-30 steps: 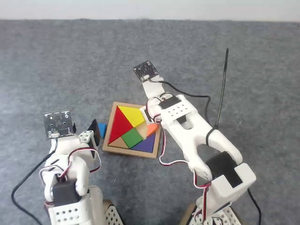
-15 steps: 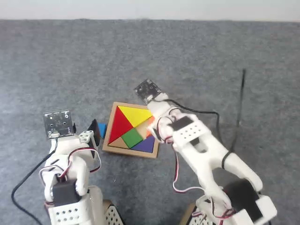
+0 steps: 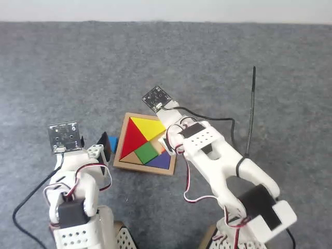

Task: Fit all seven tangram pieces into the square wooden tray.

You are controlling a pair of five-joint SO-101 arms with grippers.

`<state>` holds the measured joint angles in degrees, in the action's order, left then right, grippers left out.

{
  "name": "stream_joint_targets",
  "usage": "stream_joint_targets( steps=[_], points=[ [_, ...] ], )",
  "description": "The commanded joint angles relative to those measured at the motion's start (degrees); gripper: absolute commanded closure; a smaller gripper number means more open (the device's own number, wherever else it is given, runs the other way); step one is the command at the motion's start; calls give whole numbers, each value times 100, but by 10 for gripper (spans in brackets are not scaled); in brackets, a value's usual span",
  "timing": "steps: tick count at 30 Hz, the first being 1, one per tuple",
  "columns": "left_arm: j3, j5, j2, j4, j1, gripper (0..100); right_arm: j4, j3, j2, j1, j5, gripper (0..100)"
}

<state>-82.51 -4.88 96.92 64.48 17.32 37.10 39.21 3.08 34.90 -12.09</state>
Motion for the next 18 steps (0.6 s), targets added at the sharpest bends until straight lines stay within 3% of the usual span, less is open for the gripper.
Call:
stream_joint_targets(
  steps=[1,5,9,18],
  points=[
    [22,-62,62,-149,9,794,347,-141,673,13,-9,991],
    [22,-70,62,-149,9,794,462,97,1525,-40,-9,991],
    [22,-70,62,-149,9,794,-180,826,2009,-57,-9,991],
    [22,-70,62,-149,9,794,-884,1116,1138,-57,-35,991]
  ],
)
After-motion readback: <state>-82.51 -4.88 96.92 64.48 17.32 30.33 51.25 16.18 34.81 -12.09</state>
